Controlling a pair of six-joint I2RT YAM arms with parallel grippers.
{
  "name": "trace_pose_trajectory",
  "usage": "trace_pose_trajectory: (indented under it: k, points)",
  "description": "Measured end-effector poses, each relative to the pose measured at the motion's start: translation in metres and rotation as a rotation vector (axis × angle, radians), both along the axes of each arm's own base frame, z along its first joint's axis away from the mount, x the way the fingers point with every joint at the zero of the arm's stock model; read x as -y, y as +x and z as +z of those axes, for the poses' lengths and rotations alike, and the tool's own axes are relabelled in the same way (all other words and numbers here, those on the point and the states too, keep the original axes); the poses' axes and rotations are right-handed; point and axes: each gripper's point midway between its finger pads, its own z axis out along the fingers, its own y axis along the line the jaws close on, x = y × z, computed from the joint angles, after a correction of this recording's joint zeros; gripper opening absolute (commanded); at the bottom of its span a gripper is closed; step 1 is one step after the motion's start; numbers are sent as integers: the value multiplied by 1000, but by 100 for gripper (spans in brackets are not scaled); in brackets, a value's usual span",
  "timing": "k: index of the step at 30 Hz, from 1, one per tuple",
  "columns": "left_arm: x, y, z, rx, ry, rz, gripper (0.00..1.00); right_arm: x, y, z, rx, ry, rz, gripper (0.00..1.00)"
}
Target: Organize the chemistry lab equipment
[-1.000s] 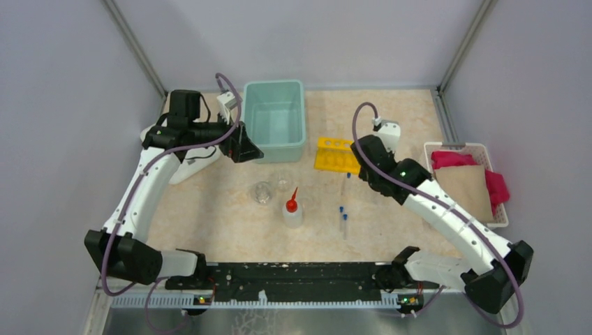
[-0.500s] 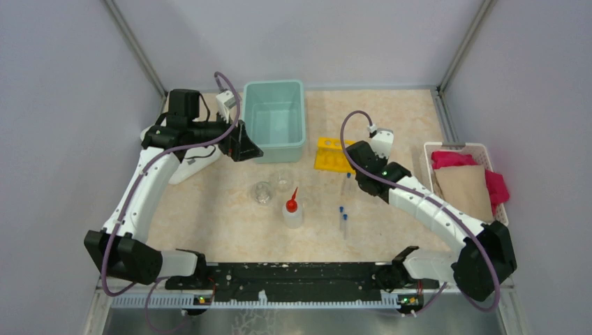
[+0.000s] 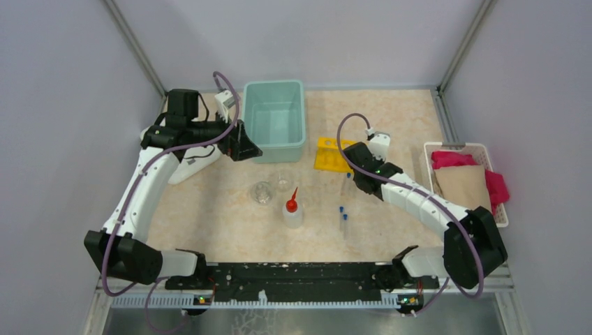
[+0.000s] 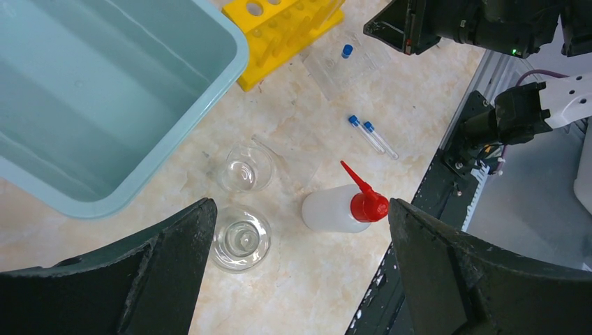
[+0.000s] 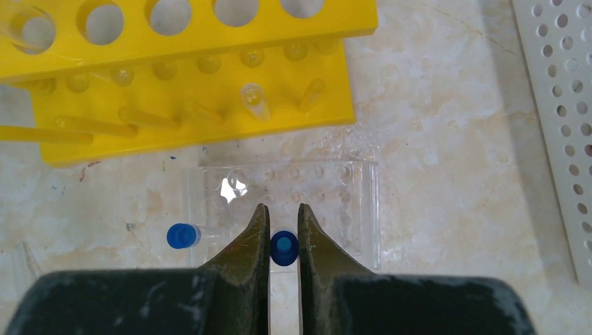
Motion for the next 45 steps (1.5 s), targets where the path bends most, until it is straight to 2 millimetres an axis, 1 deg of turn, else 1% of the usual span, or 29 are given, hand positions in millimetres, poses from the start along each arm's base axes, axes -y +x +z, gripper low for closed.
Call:
trace_pose_trajectory:
  k: [4,21,27,37,45]
  points:
    - [0,0,0,0,0,1,99,-1,0,-6,-11,4,2,0]
    - [-1,1,0,0,0,3,99,-6,11,-1,36,28,3,0]
    - [-1,1,0,0,0,3,99,-5,11,-9,22,12,-1,0]
    - [-3,2,0,0,0,9,99,-6,14,-12,34,13,0,0]
    - [-4,3,0,0,0,13,99,-4,11,-25,23,4,-2,0]
